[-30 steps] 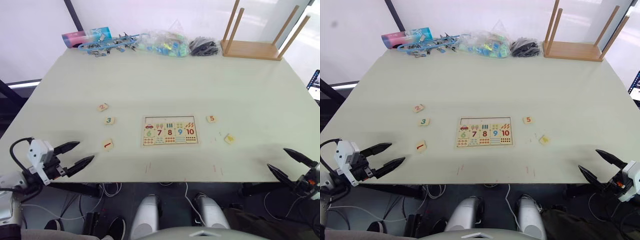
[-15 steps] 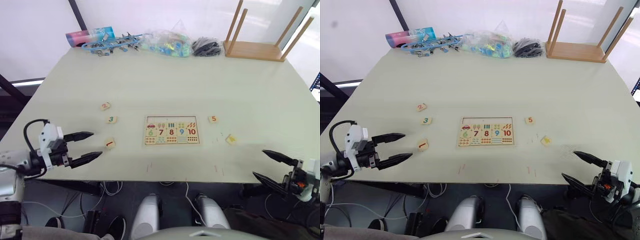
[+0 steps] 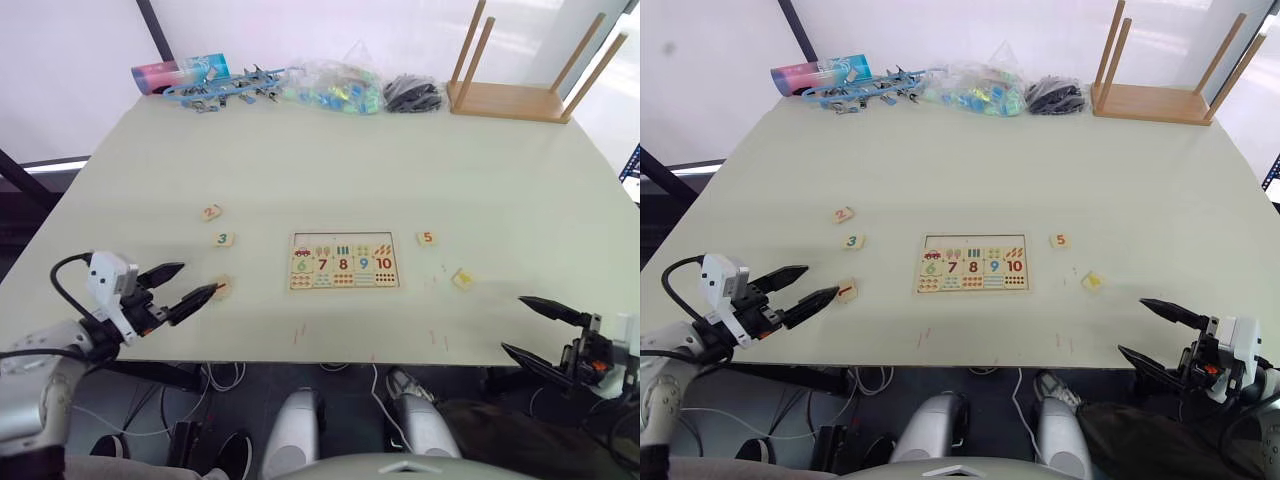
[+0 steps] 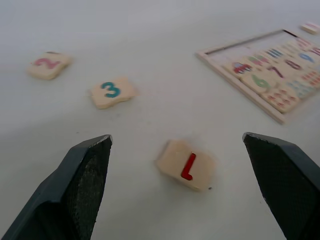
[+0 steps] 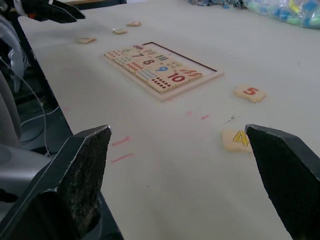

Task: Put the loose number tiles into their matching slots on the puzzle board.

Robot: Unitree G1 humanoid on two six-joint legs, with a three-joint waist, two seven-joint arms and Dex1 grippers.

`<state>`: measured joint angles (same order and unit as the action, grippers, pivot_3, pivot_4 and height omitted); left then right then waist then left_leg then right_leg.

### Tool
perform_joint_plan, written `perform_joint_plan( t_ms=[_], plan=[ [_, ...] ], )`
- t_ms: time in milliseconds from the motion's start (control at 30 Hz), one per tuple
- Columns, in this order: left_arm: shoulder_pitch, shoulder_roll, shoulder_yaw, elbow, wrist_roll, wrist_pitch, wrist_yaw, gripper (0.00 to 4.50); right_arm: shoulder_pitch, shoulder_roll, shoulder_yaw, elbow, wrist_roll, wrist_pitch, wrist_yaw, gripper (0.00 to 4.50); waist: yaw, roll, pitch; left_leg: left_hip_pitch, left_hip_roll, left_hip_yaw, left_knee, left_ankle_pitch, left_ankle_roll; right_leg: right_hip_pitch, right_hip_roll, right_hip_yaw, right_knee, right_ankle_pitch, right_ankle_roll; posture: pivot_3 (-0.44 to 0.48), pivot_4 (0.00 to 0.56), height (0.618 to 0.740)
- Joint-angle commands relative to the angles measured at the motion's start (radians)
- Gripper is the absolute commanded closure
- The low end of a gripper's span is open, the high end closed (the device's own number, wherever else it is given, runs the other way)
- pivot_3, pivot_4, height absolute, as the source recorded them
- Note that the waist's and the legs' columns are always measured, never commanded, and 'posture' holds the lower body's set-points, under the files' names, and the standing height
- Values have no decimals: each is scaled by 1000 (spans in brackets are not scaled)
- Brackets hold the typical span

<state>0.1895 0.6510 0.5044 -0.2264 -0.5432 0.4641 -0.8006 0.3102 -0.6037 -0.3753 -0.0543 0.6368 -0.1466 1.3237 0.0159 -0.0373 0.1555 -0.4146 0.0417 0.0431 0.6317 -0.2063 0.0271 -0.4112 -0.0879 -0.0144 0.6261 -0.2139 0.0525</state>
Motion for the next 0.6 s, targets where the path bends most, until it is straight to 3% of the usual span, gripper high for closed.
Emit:
perform_joint_plan(
  t_ms=[33, 200, 300, 467, 600],
  plan=[
    [58, -100, 24, -235, -44, 118, 222, 52, -8, -15, -13, -47, 24, 18, -7, 0, -1, 0, 0, 0, 0, 0, 0, 0, 0, 0, 0, 0, 0, 0, 0, 0, 150, 740],
    [123, -294, 11, -457, -47, 280, 546, 52, -16, -25, -22, -65, 33, 45, -8, 0, 0, 0, -1, 0, -1, 0, 1, 0, 1, 2, 1, 0, 0, 1, 0, 0, 150, 740],
    [127, -384, -66, -546, 10, 334, 696, 52, -23, -37, -19, -55, 33, 51, 6, 0, 1, -1, -1, 0, -2, 1, 2, 0, 1, 3, 2, 0, 0, 0, 1, 0, 150, 740],
    [79, -454, -191, -578, 114, 396, 858, 52, -40, -46, -26, -47, 37, 41, 36, 0, 1, -1, -1, 0, -4, 2, 3, 0, 1, 4, 3, 0, 0, 0, 2, 0, 150, 740],
    [69, -479, -240, -582, 162, 417, 911, 52, -40, -54, -41, -8, 38, 6, 92, 0, 0, -1, -1, 0, -4, 2, 3, 0, 1, 4, 4, 0, 0, 0, 2, 0, 150, 740]
  ],
)
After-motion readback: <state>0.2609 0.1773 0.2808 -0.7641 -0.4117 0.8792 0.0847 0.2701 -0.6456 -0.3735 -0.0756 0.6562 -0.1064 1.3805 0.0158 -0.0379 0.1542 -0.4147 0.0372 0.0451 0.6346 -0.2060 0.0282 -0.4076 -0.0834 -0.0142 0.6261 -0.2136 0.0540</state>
